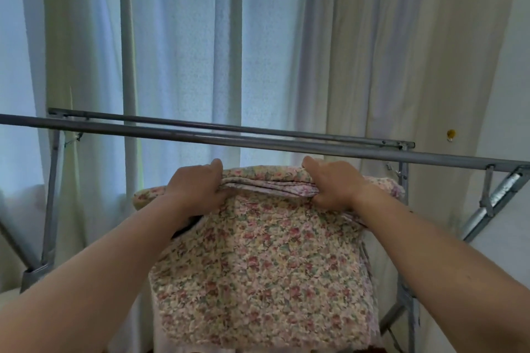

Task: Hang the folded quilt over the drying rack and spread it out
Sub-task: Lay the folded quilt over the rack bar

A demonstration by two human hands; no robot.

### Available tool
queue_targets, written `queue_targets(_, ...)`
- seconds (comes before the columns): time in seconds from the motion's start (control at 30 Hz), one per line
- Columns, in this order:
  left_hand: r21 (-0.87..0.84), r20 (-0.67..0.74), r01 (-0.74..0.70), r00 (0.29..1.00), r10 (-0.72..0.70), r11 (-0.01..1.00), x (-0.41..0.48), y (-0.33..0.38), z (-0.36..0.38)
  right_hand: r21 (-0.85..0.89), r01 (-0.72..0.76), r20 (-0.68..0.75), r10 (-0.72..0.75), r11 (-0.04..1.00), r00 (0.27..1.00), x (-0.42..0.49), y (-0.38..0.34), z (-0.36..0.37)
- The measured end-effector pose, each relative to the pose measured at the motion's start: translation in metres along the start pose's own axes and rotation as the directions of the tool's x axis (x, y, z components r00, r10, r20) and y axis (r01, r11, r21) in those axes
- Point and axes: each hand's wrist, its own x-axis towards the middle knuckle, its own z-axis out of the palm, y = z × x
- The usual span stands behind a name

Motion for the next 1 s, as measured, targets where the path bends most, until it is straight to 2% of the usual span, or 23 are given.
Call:
queue_targets(0.13, 0.037, -0.044, -0.046, 0.998, 0.048, 0.998, 0.030, -0.034, -0.008, -0.022, 0.013, -0.061, -0.015, 1.000, 0.998, 0.038, 0.003, -0.004)
queue_targets(0.3, 0.072, -0.073, -0.144, 0.986, 0.149, 0.987, 0.068, -0.055, -0.024, -0.015, 0.000, -0.053, -0.001, 1.000, 0.999, 0.060, 0.014, -0.008)
queue_targets(0.47, 0.063, -0.068, -0.183, 0.980, 0.187, 0.981, 0.098, -0.063, -0.033, -0.040, -0.004, -0.054, 0.002, 0.999, 0.999, 0.075, 0.031, -0.022)
queue_targets(0.57, -0.008, -0.064, -0.202, 0.977, 0.201, 0.979, 0.109, -0.067, -0.033, 0.004, 0.015, -0.047, -0.015, 1.000, 0.999, 0.085, 0.041, -0.031)
queue_targets(0.67, -0.078, -0.097, -0.202, 0.976, 0.194, 0.976, 0.115, -0.069, -0.030, 0.053, 0.020, -0.091, -0.016, 0.998, 0.996, 0.094, 0.049, -0.037)
queue_targets(0.77, -0.038, -0.143, -0.205, 0.970, 0.198, 0.978, 0.124, -0.065, -0.026, 0.051, -0.004, -0.114, 0.009, 0.999, 0.993, 0.098, 0.056, -0.038)
queue_targets(0.87, -0.003, -0.208, -0.217, 0.955, 0.211, 0.976, 0.133, -0.061, -0.029, 0.012, -0.008, -0.197, 0.010, 1.000, 0.980, 0.099, 0.061, -0.039)
queue_targets(1.0, 0.012, -0.234, -0.211, 0.950, 0.208, 0.977, 0.141, -0.059, -0.034, 0.072, 0.021, -0.269, -0.001, 0.997, 0.963, 0.095, 0.068, -0.038)
